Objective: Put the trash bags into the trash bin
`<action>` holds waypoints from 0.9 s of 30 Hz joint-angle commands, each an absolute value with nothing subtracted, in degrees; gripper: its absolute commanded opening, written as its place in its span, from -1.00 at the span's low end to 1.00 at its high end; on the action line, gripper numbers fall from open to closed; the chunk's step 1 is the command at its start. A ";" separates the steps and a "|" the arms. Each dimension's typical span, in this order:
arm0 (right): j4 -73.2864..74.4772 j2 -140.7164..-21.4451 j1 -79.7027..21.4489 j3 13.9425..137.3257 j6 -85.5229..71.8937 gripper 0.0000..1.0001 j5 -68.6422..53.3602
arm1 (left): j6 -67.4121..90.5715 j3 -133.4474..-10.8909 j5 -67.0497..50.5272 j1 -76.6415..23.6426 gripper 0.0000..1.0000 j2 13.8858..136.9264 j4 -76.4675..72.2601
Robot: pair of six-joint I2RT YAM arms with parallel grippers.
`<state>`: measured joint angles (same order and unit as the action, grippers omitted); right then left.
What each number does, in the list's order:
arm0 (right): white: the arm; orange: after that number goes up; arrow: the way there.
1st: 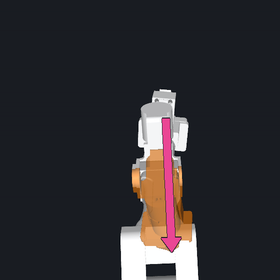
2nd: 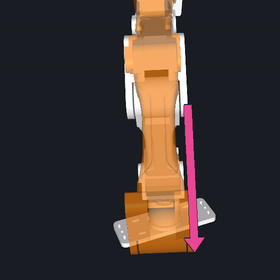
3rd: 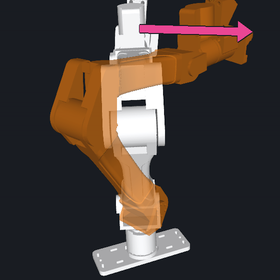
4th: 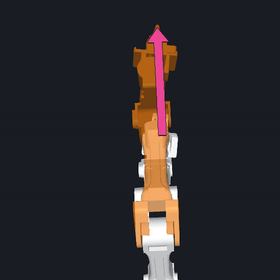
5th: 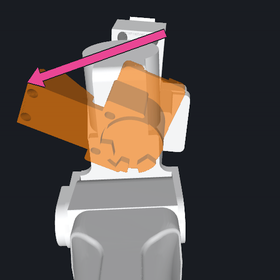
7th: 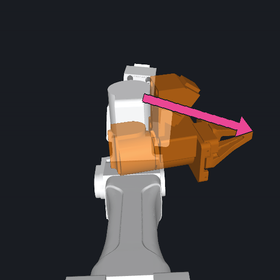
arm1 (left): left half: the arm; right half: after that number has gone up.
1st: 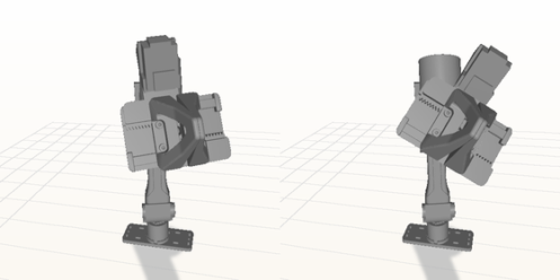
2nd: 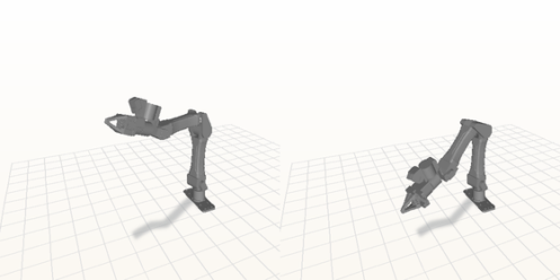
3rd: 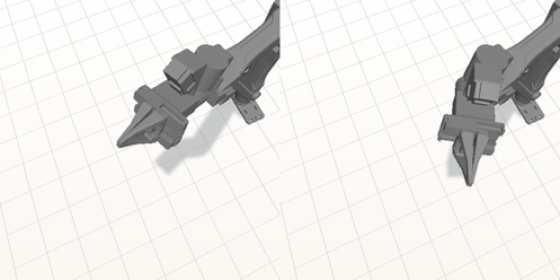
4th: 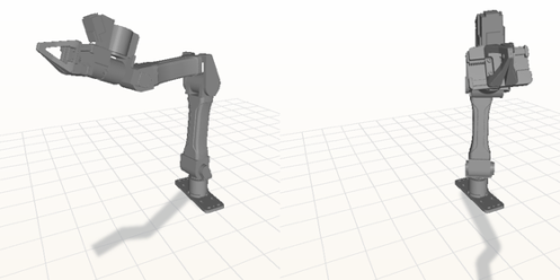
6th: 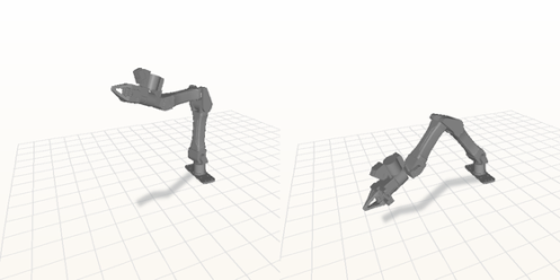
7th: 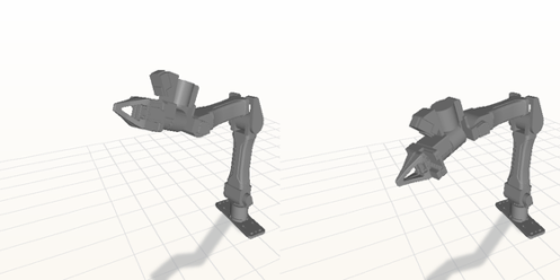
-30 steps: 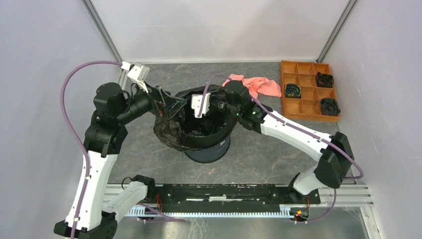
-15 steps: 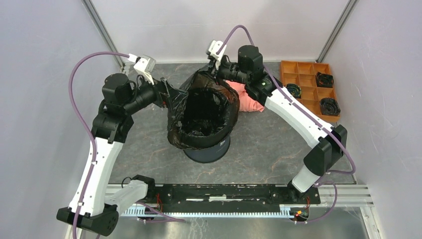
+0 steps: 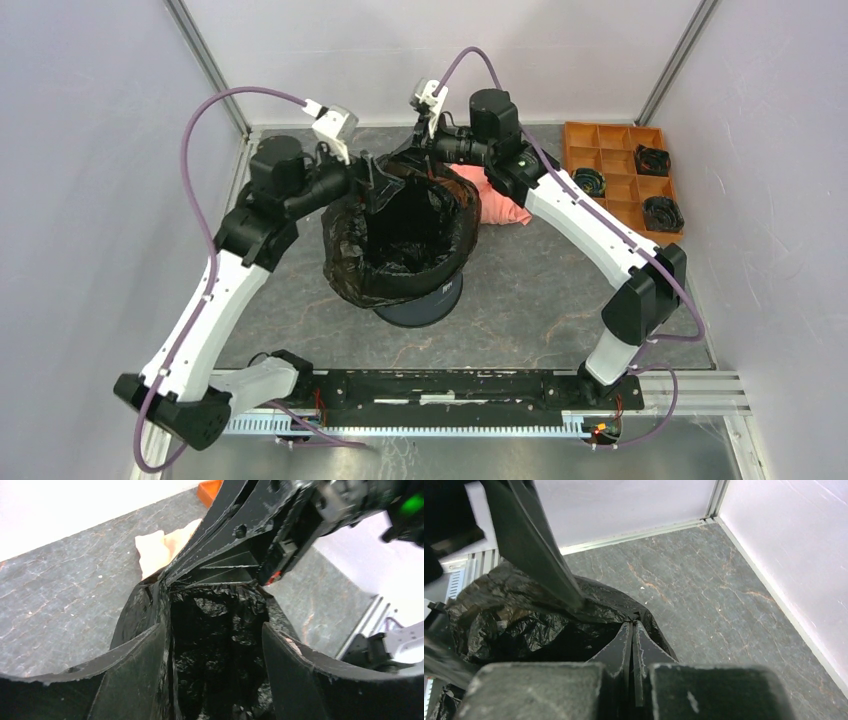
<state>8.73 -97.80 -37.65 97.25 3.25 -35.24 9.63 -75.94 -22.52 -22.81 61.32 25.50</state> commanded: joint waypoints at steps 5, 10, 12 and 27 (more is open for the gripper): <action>5.62 -99.05 -36.73 100.82 0.26 -0.99 -36.77 | 9.01 -78.61 -1.39 -25.07 0.06 65.84 29.44; 5.54 -99.47 -35.71 100.64 0.42 -0.99 -37.15 | 10.65 -78.00 -0.78 -24.59 0.04 65.23 29.93; 5.14 -99.66 -35.31 100.44 0.11 -0.99 -37.84 | 10.54 -77.42 -0.19 -24.13 -0.01 65.25 29.96; 4.30 -100.57 -34.57 101.27 -4.81 -0.99 -38.76 | 8.53 -74.00 -7.05 -23.12 0.49 58.52 28.07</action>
